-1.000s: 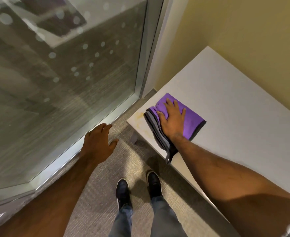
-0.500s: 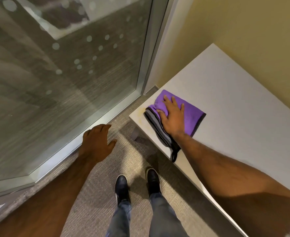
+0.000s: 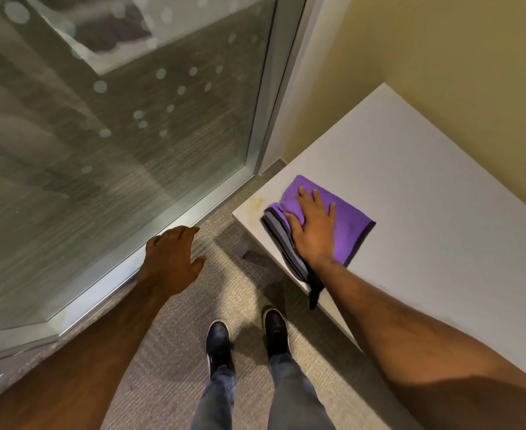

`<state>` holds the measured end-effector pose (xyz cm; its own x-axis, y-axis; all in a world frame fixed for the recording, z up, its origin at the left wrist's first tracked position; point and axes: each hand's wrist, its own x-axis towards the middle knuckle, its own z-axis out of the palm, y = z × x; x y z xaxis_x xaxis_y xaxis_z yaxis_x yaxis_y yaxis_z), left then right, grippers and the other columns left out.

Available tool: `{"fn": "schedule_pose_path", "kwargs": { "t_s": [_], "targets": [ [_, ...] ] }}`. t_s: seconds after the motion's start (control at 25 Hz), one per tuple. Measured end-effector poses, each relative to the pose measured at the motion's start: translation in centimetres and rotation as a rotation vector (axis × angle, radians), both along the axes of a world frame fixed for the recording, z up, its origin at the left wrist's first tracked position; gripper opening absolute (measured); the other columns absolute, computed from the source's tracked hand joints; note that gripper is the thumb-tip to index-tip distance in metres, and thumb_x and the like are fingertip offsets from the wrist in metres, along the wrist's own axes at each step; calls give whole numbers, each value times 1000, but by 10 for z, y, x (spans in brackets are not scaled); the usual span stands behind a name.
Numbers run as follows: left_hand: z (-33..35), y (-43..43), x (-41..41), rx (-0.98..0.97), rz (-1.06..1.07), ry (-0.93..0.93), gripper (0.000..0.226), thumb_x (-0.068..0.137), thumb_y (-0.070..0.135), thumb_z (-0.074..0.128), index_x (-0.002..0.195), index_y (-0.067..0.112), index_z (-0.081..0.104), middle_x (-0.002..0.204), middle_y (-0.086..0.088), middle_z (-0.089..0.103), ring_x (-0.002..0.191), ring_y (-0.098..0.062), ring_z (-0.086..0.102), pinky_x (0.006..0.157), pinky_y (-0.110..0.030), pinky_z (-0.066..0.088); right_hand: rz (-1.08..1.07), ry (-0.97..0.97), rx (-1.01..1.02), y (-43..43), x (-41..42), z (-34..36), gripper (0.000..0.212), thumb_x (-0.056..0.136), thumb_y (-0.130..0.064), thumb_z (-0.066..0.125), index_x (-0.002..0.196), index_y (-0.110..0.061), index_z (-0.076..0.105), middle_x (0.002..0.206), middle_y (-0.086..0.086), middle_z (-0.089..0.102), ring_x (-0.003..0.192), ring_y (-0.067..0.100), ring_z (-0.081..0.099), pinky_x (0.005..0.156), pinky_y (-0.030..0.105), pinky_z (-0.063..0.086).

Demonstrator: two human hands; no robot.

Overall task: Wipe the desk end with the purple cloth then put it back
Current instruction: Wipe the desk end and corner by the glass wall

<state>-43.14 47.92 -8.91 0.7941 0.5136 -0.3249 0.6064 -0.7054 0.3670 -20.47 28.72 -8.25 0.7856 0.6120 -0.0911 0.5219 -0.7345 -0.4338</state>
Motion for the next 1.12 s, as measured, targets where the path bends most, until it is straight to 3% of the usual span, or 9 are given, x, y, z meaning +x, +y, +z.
{"fn": "schedule_pose_path", "kwargs": {
  "t_s": [0.2,0.32,0.48,0.6,0.72,0.84,1.0,1.12],
  "targets": [
    [0,1,5,-21,2,29,66,87,46,60,143,19,39,143,-6,52,131,-27,49,110,-50,31,193,-43,1,-26,-51,0,52,100,-49,30,146,-27,41,156,-3,40,149,19,24,120,59,14],
    [-2,2,7,-61,-7,6,64,87,44,61,142,19,40,138,-7,55,125,-27,54,106,-48,34,96,-41,-5,-55,-36,0,51,100,-51,30,143,-28,44,157,-3,37,149,18,23,121,60,9],
    [-11,6,0,-144,40,39,58,90,43,58,140,19,42,136,-8,57,121,-29,56,100,-45,43,-13,-22,-53,-1,7,-2,50,101,-49,35,144,-26,45,160,-1,31,150,22,19,120,60,3],
    [-17,7,-12,-170,53,118,53,90,44,58,136,19,49,133,-7,61,120,-27,58,100,-43,45,194,2,-34,36,1,-1,52,99,-51,37,146,-27,42,161,-2,30,151,22,17,120,60,3],
    [-18,7,-23,-224,92,166,50,89,45,60,132,20,53,128,-7,64,113,-26,62,96,-42,49,341,26,28,8,-23,-1,52,99,-50,34,145,-27,44,158,-4,35,150,20,20,121,58,8],
    [-17,9,-34,-246,117,175,51,89,47,59,132,21,54,127,-7,65,113,-25,62,93,-38,50,242,17,40,-29,-19,1,49,101,-45,35,147,-29,40,157,-6,37,150,17,23,122,55,9],
    [-18,10,-49,-261,133,213,52,90,47,58,134,20,51,133,-7,61,118,-26,59,94,-38,47,54,5,-41,19,-3,2,48,103,-44,36,147,-27,40,160,-2,33,150,21,20,122,54,4],
    [-20,6,-54,-235,121,221,51,89,46,59,132,19,52,130,-8,63,115,-26,61,93,-40,50,237,55,7,35,-15,5,53,100,-49,34,149,-27,37,159,-2,33,151,21,18,122,55,3]
  ]
}}
